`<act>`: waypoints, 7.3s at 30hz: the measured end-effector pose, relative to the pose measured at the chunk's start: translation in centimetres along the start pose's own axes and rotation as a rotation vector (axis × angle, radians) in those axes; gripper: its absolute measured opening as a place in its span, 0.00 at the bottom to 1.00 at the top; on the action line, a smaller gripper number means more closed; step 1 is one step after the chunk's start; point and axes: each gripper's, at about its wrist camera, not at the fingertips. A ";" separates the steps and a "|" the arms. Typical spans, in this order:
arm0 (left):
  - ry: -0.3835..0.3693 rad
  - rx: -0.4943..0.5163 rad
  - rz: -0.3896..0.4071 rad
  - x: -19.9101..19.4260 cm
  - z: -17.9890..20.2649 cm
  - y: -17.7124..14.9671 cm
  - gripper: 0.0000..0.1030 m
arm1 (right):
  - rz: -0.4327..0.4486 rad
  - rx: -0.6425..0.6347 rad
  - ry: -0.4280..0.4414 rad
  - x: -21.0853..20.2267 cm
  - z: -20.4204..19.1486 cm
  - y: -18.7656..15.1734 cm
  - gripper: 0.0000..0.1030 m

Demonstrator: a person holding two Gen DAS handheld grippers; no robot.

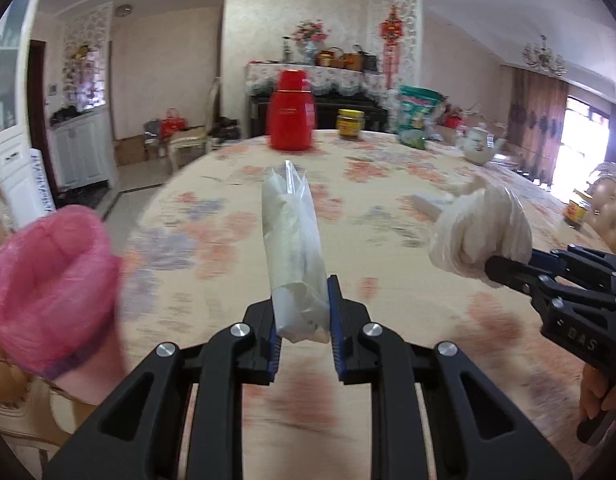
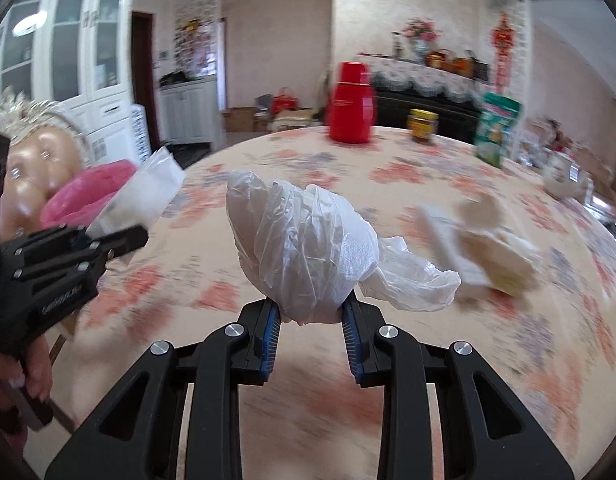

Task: Collect trash
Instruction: 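Carry the tissue pack and bag to the pink bin and open both tools, then move both open tools back over the table, then grasp the crumpled paper wrapper with the right tool, then grasp the white SOOAYEON eye-cream box with the left tool while the right holds the wrapper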

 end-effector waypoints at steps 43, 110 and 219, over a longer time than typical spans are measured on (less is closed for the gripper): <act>0.194 -0.296 -0.138 -0.6 -35.9 2.1 0.28 | -0.018 -0.360 0.353 12.0 -30.0 16.6 0.40; -0.161 0.018 -0.029 12.0 15.4 8.7 0.95 | -0.132 0.296 -0.209 7.0 25.2 0.8 0.77; 0.118 -0.043 0.126 -1.6 5.3 0.5 0.33 | 0.107 0.011 -0.034 -0.5 2.3 0.4 0.27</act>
Point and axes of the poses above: each gripper's, at about its wrist camera, not at the fingertips, and x roughly the way its jaws point, z to its right, y to its top, and after that the axes turned 12 degrees about -z, right-handed
